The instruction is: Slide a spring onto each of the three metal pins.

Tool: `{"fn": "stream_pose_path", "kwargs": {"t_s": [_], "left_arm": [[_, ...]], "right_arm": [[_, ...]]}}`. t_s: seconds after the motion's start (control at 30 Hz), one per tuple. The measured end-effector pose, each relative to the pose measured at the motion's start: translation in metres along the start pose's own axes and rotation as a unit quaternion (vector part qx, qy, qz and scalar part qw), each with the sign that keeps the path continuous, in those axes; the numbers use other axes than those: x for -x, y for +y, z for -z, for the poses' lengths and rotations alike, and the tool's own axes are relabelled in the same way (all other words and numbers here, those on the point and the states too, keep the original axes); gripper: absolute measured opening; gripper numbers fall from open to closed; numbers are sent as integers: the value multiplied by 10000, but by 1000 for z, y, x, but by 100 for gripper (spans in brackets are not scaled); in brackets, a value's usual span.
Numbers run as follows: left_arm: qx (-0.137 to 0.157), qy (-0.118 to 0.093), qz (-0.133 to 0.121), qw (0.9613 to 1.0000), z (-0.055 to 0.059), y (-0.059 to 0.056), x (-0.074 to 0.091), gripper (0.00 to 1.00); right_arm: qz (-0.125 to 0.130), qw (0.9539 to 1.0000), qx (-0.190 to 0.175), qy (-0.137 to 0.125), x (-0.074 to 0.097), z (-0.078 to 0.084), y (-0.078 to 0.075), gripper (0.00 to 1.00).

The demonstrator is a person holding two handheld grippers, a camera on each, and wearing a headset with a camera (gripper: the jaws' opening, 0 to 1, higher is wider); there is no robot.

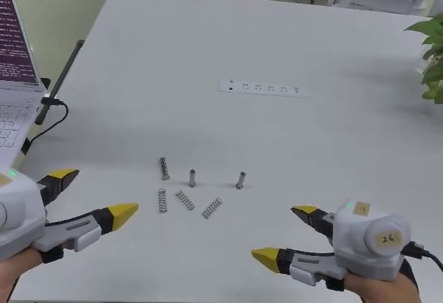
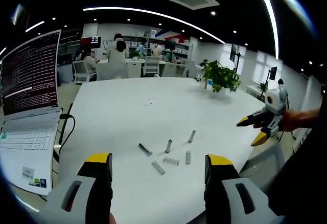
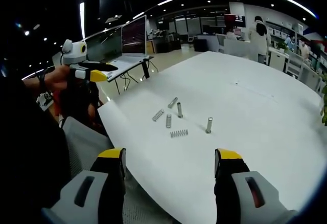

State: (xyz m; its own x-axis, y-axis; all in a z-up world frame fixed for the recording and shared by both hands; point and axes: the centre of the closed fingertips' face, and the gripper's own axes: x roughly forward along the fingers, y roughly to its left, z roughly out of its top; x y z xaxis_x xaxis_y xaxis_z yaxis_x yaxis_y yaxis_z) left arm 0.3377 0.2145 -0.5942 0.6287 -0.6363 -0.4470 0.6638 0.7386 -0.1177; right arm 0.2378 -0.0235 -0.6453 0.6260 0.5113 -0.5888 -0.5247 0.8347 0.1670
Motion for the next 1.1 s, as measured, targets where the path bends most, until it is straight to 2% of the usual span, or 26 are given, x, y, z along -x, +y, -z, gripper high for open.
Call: {"fn": "stream_pose_path", "kwargs": {"t_s": [0.47,0.9,1.1], "left_arm": [[-4,14,55,10000,-4,6,-9,68],[-13,53,109,9999,-8,12,-35,67],[82,12,44,10000,-12,21,-43,67]], "right_arm": [[28,10000,0,14,0,-2,-3,69],[48,10000,-17,23,0,-4,-6,69],[67,10000,-63,19,1,-4,-8,69]]}}
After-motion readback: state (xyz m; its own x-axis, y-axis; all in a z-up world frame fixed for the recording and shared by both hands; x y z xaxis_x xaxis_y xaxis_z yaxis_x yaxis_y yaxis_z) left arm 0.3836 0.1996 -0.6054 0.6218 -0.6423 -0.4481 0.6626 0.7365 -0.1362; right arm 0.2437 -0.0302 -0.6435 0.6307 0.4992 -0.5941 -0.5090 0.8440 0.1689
